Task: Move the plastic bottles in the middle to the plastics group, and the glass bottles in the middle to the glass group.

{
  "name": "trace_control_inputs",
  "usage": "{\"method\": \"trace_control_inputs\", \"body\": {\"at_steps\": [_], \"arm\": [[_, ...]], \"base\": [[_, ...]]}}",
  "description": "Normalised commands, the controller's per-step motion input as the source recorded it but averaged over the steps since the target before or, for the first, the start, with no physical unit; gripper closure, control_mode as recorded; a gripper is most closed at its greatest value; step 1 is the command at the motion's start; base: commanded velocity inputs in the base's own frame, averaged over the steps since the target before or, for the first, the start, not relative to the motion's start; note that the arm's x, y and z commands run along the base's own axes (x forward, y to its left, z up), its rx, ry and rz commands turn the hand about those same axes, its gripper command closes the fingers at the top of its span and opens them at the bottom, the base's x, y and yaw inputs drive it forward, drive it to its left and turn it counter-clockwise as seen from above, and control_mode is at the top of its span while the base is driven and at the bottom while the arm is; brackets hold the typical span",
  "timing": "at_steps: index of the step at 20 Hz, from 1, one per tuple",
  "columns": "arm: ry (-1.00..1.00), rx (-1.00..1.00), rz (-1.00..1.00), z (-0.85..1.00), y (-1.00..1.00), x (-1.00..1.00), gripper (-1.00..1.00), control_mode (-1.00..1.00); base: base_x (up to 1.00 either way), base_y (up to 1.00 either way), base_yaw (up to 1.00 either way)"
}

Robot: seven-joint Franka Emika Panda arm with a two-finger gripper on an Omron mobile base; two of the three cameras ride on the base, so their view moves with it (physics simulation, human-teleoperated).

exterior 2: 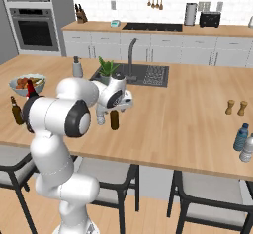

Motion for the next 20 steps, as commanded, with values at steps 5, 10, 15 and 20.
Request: {"method": "trace_control_inputs", "body": {"at_steps": [5, 10, 15, 20], "arm": [[0.00, 0.00, 0.03, -0.19, 0.00, 0.00, -1.00, -1.00], [0.00, 0.00, 0.03, -0.05, 0.00, 0.00, -1.00, -1.00], [-0.01, 0.00, 0.02, -0.01, 0.00, 0.04, -1.00, -1.00], [-0.03, 0.01, 0.00, -0.01, 0.00, 0.04, -1.00, -1.00]], "base": [[0.00, 0.00, 0.00], [0.00, 0.00, 0.00], [0.00, 0.00, 0.00], [0.00, 0.00, 0.00]]}}
